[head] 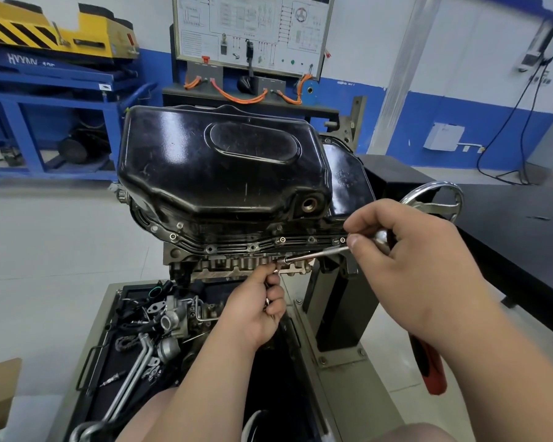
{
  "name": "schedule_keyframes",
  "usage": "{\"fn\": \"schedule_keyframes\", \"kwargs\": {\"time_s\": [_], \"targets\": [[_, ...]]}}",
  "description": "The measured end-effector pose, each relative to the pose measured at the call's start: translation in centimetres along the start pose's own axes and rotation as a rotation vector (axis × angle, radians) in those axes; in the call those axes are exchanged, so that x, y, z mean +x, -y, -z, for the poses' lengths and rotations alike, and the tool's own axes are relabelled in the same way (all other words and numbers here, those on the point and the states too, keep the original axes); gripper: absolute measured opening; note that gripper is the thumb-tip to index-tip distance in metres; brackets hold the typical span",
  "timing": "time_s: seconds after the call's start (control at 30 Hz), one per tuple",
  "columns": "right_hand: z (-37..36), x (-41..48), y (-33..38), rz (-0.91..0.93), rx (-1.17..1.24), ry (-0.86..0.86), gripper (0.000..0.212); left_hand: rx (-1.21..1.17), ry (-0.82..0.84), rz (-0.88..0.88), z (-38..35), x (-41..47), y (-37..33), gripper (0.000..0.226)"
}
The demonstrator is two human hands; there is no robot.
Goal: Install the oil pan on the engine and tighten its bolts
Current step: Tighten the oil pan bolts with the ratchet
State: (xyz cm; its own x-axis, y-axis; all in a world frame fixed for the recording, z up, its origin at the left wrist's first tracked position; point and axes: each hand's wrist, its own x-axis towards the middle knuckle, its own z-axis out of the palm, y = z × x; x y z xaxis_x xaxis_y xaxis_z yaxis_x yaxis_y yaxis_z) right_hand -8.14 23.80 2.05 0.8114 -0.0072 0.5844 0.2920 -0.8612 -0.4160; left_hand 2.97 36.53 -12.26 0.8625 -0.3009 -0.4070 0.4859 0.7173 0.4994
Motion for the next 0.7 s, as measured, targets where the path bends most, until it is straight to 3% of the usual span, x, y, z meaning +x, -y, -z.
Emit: {"fn": "schedule_keyframes", "kwargs": {"time_s": [0.23,0.4,0.7], "targets": [[-0.14,-0.02,-0.02,-0.013,0.004,0.006,0.025,-0.190,0.031,0.054,0.41,0.20,-0.72,0.016],[-0.34,-0.14,-0.07,-0.027,0.013,-0.002,0.022,-0.079,0.003,0.051,0.53,0.07,-0.56,0.028],[-0.10,-0.21,0.22,-0.007,0.040,-0.024,0.019,-0.016,0.013,0.025,0.68,-0.07,-0.58,0.026]]}}
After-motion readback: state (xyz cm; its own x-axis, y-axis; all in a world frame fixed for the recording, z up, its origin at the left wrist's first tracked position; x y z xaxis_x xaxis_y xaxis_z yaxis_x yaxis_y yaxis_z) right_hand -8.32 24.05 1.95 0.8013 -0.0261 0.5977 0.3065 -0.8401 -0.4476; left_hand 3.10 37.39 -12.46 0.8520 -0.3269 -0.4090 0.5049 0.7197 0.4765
